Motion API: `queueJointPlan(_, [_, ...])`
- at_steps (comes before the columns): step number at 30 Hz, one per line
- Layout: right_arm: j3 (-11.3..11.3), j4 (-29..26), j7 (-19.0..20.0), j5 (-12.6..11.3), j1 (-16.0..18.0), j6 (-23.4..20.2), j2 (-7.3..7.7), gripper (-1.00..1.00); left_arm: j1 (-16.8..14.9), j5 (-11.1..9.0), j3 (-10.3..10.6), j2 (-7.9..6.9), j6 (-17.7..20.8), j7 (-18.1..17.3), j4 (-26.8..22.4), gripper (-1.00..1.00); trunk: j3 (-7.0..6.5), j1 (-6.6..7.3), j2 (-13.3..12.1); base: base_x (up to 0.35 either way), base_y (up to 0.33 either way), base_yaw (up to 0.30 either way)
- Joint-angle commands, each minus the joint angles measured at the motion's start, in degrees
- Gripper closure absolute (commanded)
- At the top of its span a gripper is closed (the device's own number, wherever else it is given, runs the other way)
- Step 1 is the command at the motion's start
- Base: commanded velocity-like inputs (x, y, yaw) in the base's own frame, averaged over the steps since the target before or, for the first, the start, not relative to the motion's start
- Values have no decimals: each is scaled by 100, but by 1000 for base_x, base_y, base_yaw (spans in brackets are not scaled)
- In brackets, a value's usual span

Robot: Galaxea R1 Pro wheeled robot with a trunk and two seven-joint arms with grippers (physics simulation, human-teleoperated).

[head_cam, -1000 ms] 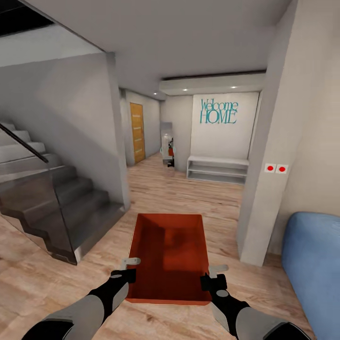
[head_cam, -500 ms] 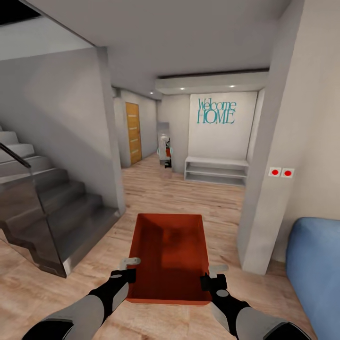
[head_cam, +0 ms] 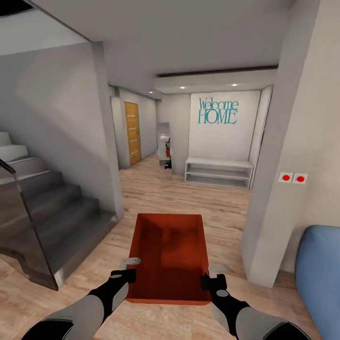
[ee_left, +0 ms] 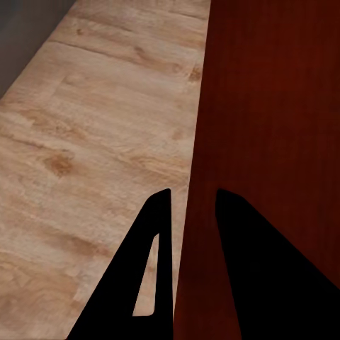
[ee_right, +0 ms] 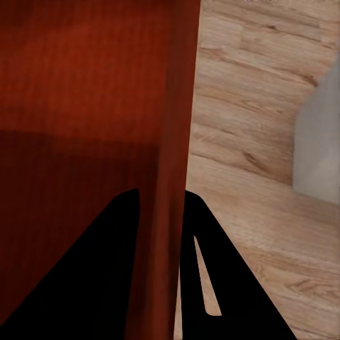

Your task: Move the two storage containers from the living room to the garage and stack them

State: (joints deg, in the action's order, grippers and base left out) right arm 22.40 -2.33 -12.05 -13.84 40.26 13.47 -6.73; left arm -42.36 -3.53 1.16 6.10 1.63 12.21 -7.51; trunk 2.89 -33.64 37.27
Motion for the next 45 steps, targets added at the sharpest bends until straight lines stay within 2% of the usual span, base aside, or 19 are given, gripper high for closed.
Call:
queueJointPlan(1, [-465, -3, 1, -23, 8, 7, -4, 100, 0, 70, 1, -4, 19, 89, -23, 100, 10, -5, 9, 322, 0, 0])
queueJointPlan(45, [-465, -4, 1, -23, 8, 14, 5, 100, 0, 63, 0, -13, 16, 89, -32, 100, 10, -5, 9, 322, 0, 0])
